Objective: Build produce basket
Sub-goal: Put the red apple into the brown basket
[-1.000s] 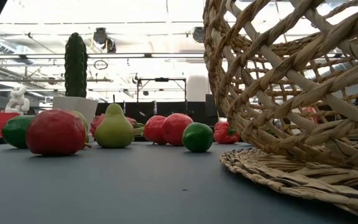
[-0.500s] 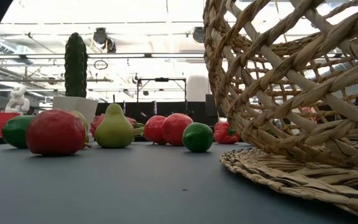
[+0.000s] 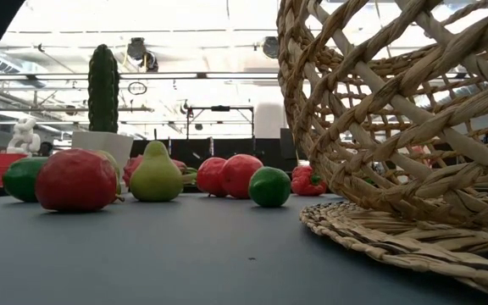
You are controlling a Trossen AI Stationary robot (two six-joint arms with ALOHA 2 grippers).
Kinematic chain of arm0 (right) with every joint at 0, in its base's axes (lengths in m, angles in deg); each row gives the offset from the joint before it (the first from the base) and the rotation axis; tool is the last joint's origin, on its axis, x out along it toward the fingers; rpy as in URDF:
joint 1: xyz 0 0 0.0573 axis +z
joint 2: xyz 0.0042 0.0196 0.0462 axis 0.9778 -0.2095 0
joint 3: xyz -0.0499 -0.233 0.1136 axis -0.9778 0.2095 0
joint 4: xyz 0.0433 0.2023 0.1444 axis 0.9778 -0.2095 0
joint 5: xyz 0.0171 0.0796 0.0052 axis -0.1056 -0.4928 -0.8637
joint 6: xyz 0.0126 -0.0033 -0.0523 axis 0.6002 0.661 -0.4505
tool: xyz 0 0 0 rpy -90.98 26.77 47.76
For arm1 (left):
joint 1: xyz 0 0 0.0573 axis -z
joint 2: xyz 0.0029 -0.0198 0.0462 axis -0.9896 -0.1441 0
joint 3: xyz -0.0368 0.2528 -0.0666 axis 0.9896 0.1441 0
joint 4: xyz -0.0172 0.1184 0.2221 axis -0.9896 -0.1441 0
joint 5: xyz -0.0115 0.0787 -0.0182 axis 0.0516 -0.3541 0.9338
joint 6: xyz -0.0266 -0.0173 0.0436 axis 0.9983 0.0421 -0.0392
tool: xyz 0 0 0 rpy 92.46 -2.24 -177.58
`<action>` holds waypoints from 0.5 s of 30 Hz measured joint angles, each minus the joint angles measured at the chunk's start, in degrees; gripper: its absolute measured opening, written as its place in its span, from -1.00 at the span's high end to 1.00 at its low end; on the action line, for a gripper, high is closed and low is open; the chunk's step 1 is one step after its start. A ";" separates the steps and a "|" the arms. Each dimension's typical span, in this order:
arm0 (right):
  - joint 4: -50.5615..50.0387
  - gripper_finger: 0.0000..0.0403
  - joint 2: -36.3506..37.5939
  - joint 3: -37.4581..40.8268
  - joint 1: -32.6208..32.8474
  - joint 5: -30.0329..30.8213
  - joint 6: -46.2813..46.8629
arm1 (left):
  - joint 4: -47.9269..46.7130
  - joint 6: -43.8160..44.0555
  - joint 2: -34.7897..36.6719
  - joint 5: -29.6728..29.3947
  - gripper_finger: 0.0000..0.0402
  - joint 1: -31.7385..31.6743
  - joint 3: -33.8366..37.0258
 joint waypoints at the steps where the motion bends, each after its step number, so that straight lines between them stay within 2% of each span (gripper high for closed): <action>1: 0.59 -0.96 -0.31 -0.01 0.18 0.54 -1.12 | 0.00 0.23 0.00 0.32 -0.69 -0.04 0.00; 15: 10.30 -0.95 -6.81 -0.01 5.08 -2.27 0.71 | -2.63 1.05 0.02 1.41 -0.69 0.44 0.00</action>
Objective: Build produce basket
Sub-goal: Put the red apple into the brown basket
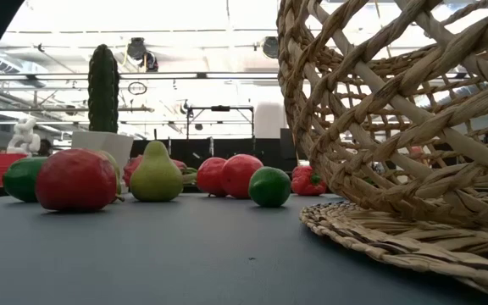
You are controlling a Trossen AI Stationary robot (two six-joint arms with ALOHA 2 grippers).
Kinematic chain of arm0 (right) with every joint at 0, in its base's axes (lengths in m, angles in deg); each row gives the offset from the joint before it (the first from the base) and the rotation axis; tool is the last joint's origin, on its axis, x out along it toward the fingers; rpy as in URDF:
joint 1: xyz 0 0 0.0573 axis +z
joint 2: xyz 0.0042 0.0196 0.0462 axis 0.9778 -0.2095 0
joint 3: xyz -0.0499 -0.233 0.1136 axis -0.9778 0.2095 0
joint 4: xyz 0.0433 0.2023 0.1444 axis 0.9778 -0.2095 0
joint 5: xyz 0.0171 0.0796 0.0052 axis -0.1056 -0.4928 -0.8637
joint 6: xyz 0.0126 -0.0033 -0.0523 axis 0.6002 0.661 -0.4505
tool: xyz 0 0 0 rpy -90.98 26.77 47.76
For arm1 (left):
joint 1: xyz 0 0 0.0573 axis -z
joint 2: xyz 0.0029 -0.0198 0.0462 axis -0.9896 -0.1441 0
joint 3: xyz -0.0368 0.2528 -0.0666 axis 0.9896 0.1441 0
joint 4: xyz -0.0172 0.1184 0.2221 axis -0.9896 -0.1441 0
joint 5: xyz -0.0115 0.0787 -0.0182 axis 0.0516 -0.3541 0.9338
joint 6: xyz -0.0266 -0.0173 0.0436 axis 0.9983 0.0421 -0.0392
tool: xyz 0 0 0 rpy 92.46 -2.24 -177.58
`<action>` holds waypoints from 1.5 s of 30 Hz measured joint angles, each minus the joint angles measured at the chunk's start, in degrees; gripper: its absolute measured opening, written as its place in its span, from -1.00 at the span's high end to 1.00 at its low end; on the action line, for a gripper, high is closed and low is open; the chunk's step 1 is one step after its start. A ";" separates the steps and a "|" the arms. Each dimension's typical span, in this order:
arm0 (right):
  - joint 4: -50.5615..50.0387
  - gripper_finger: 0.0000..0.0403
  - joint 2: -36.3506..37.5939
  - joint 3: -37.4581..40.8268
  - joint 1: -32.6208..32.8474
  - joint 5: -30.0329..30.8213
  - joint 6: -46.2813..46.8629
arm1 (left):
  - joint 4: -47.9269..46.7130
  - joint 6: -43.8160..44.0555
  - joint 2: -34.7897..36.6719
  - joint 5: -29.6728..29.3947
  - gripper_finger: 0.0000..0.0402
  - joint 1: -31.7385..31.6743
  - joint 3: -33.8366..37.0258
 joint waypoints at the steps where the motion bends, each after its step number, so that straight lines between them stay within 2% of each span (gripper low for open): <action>1: 0.26 -0.95 -0.49 0.00 0.27 -0.10 -0.02 | -0.10 0.00 -0.02 0.17 -0.69 0.08 0.00; 11: 2.09 -0.93 -3.29 0.00 2.91 -0.12 -0.02 | 0.07 -0.04 0.00 0.47 -0.69 0.65 0.00; 22: 3.82 -0.53 -3.27 0.00 3.37 0.25 -0.06 | 0.10 -0.20 0.00 0.76 -0.69 0.80 0.00; 30: 3.76 -0.58 -3.22 0.00 3.41 1.24 0.43 | 0.25 1.29 0.02 0.57 -0.70 0.80 0.00; 37: 3.64 -0.54 -2.85 0.00 3.35 1.77 2.77 | 1.26 5.69 0.04 -0.97 -0.95 0.85 0.01; 45: 4.08 -0.55 -2.20 -0.17 3.35 1.71 6.26 | 5.35 5.09 0.04 -1.03 -0.98 0.48 0.13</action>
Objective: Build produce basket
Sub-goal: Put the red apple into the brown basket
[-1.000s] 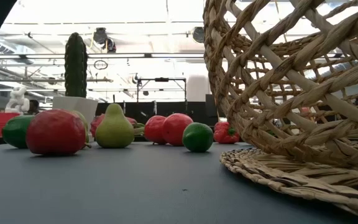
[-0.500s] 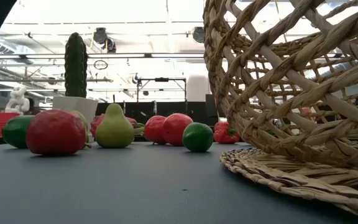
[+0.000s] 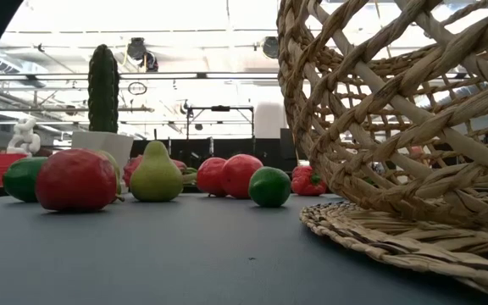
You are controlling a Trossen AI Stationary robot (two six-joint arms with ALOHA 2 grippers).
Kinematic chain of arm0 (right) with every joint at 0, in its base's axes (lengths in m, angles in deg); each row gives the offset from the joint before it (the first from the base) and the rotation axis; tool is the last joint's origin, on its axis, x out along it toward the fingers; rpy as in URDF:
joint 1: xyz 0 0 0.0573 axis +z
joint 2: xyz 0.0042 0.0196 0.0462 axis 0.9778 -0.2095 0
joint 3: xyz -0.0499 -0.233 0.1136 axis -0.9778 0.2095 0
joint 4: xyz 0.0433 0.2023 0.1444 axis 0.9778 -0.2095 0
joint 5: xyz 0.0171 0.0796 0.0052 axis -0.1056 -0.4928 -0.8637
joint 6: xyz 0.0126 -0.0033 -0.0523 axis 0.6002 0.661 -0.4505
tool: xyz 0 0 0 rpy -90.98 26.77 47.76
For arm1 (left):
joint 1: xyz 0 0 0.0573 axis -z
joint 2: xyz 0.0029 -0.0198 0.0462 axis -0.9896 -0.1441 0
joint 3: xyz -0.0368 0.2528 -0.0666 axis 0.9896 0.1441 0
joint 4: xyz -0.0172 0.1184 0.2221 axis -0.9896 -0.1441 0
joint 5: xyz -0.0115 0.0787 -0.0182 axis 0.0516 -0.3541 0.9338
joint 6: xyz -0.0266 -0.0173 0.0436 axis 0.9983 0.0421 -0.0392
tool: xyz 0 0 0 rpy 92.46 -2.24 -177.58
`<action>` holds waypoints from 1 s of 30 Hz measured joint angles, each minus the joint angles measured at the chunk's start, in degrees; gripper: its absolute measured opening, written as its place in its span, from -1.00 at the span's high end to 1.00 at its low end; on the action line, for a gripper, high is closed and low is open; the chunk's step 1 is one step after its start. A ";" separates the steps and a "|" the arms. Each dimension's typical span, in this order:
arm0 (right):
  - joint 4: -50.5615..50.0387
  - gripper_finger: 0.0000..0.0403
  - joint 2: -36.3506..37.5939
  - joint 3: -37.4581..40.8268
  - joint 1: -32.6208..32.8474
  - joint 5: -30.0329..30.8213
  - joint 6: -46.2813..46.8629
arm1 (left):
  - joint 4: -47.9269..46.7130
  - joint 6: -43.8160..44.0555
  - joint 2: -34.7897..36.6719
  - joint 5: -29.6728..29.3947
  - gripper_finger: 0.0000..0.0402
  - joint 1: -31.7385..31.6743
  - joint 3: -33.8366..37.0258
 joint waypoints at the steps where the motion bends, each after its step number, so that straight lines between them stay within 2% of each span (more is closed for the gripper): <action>1: -0.06 -0.55 0.00 0.00 -0.03 0.09 0.63 | -0.04 0.00 0.00 0.07 -0.98 -0.21 0.00; 18: -4.79 -0.55 3.10 0.28 0.02 1.48 12.36 | 0.79 -7.20 2.91 0.78 -0.99 -5.46 -0.16; 24: -7.67 -0.55 5.17 0.26 0.02 1.22 25.59 | -7.32 -9.96 5.17 -0.50 -0.99 -8.03 -0.18; 30: -11.32 -0.55 6.79 0.22 0.02 1.07 41.17 | -16.44 -13.27 6.55 -5.99 -0.99 -8.47 -0.09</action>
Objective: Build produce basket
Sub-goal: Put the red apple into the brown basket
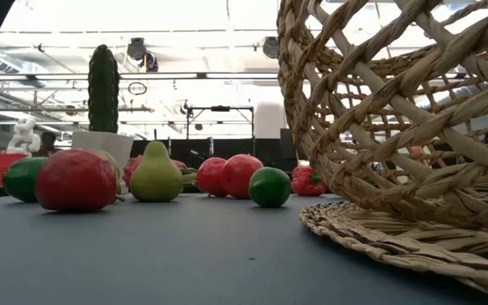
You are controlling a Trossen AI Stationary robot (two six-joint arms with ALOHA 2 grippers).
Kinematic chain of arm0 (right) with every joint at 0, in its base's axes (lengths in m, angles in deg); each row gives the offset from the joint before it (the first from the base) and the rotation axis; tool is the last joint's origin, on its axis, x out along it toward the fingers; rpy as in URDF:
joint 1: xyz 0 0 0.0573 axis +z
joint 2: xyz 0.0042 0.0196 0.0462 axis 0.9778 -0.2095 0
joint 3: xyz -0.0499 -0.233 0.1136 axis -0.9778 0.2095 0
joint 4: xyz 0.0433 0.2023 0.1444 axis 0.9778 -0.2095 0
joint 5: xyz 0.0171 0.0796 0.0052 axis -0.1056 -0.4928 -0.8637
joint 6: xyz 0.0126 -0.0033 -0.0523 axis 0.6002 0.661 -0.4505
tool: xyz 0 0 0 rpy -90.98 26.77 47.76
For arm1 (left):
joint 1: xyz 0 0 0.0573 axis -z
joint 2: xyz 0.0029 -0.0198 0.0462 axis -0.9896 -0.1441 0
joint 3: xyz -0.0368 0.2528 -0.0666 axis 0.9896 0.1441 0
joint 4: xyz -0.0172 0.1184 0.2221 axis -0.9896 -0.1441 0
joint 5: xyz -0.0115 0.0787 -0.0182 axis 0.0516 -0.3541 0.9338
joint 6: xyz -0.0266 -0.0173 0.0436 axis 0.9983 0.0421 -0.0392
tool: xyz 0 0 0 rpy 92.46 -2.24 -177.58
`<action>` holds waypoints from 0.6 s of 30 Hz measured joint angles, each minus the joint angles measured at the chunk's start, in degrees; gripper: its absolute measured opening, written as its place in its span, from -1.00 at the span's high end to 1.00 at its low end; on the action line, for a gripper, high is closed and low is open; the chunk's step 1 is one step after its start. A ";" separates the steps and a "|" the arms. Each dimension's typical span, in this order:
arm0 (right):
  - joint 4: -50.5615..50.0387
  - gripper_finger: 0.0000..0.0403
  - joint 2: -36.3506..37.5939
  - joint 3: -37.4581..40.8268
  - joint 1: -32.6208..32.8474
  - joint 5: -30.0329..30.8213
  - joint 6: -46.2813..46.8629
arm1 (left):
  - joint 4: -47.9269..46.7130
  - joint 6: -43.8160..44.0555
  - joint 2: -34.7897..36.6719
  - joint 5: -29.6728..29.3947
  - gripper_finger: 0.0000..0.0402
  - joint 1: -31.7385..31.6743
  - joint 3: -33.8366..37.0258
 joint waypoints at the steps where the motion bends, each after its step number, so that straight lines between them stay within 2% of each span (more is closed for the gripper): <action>1: -0.63 -0.55 0.14 0.00 0.00 0.00 1.62 | -1.78 -0.24 0.41 -0.64 -0.99 -0.05 -0.08; 9: -0.55 -0.55 -0.16 -1.31 0.00 0.03 5.12 | -15.61 -3.63 0.93 -7.04 -0.99 -0.48 -0.02; 18: 0.50 -0.55 -7.35 -7.62 2.55 0.00 20.04 | -27.49 -4.51 0.22 -13.91 -0.99 -0.85 0.02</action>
